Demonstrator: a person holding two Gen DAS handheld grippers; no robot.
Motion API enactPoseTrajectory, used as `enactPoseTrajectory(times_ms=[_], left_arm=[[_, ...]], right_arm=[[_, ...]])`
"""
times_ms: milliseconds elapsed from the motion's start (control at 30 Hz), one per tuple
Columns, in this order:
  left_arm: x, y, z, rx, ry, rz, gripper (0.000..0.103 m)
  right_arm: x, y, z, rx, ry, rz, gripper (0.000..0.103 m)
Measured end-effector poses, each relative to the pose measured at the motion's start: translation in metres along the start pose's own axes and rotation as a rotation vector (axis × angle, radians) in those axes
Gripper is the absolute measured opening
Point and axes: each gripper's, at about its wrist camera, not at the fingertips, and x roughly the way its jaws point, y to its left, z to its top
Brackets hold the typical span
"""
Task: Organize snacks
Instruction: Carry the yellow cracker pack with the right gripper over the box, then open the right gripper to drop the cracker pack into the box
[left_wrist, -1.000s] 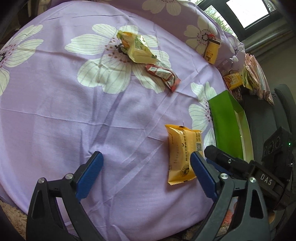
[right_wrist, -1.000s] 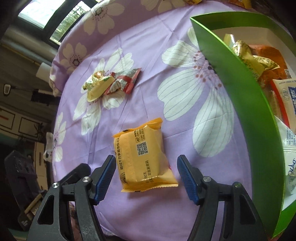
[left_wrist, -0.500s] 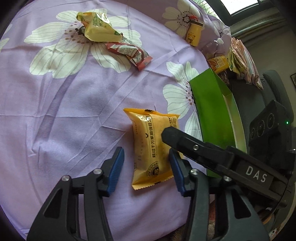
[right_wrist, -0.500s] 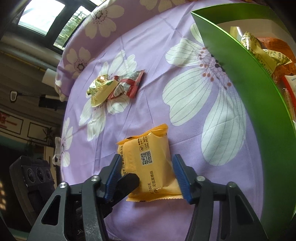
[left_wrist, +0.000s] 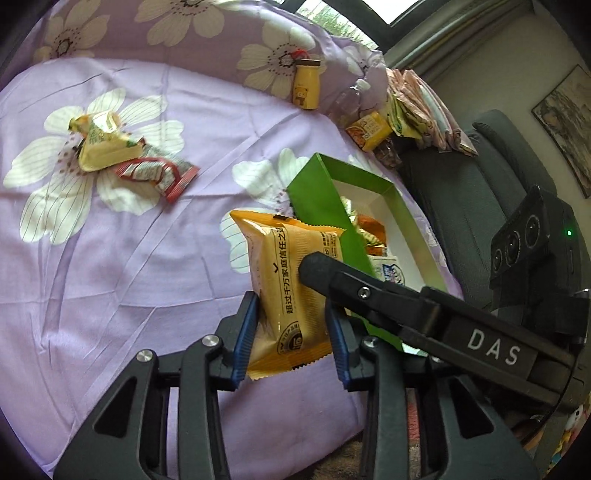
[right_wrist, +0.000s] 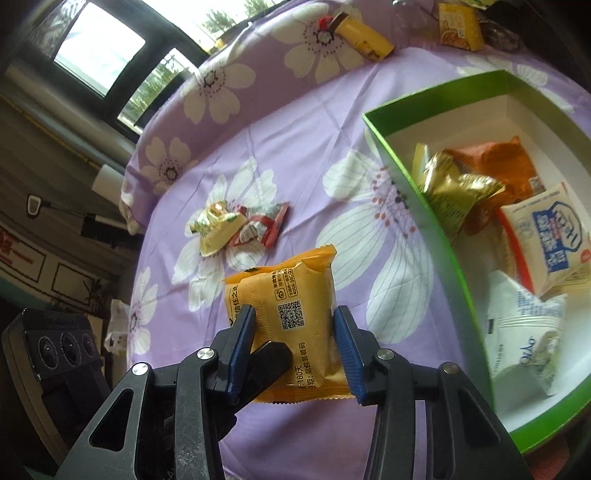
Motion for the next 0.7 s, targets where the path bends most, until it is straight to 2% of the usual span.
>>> enactPoseTrajectory(times_ms=[367, 633, 700], left_arm=[[0.043, -0.071, 0.042, 0.167, 0.016, -0.102, 0.035], [0.097, -0.111, 0.074, 0.206, 0.051, -0.175, 0.034], [0.107, -0.117, 0.077, 0.212, 0.06, -0.175, 0.034]], right_arm=[[-0.062, -0.043, 0.042, 0.067, -0.171, -0.047, 0.047], [-0.083, -0.083, 0.083, 0.119, -0.24, -0.114, 0.047], [-0.084, -0.094, 0.091, 0.128, -0.258, -0.123, 0.047]])
